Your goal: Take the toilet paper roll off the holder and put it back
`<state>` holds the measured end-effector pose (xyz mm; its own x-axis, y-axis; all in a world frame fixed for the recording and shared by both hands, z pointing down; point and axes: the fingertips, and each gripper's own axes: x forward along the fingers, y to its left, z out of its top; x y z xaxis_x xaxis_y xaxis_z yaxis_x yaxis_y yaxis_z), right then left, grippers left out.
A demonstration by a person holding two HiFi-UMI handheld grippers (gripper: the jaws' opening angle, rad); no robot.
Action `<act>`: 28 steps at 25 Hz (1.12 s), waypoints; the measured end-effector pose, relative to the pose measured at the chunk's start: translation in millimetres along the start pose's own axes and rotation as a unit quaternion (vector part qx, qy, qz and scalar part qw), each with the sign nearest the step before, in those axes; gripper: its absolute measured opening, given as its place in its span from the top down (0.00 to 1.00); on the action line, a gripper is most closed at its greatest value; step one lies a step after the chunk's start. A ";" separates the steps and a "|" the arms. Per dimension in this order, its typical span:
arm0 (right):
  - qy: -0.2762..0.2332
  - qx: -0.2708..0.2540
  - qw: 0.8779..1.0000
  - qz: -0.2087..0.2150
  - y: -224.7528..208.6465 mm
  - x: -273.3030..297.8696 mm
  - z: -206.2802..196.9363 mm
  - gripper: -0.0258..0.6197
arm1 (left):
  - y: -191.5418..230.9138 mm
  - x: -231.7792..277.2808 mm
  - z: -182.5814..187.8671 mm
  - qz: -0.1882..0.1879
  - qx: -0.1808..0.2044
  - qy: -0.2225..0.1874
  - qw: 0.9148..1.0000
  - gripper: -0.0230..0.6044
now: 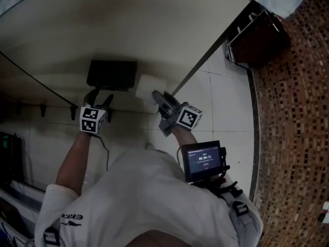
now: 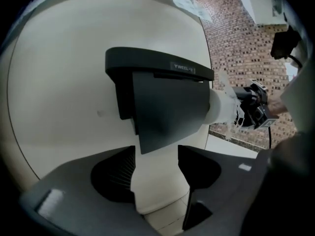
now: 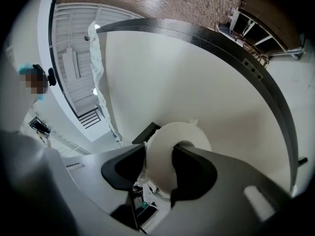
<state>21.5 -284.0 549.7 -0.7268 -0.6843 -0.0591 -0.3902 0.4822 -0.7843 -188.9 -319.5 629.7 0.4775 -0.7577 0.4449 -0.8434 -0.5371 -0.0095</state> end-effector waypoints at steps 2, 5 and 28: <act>0.001 -0.001 1.000 0.000 -0.4 0.0 0.0 0.67 | 2.9 1.4 -1.1 0.002 0.004 0.003 1.000 0.54; 0.000 -0.007 1.000 0.000 -4.5 -0.8 0.1 0.67 | 3.9 3.0 1.1 0.003 0.017 -0.003 1.000 0.54; 0.026 -0.031 0.999 0.036 6.9 18.6 -18.5 0.67 | -16.8 -44.6 -1.5 -0.037 0.061 0.016 0.997 0.65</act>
<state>-5.2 -283.4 554.6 -0.7822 -0.6178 -0.0806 -0.3683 0.5629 -0.7399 -196.4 -276.1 611.3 0.5268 -0.7032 0.4776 -0.7694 -0.6333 -0.0838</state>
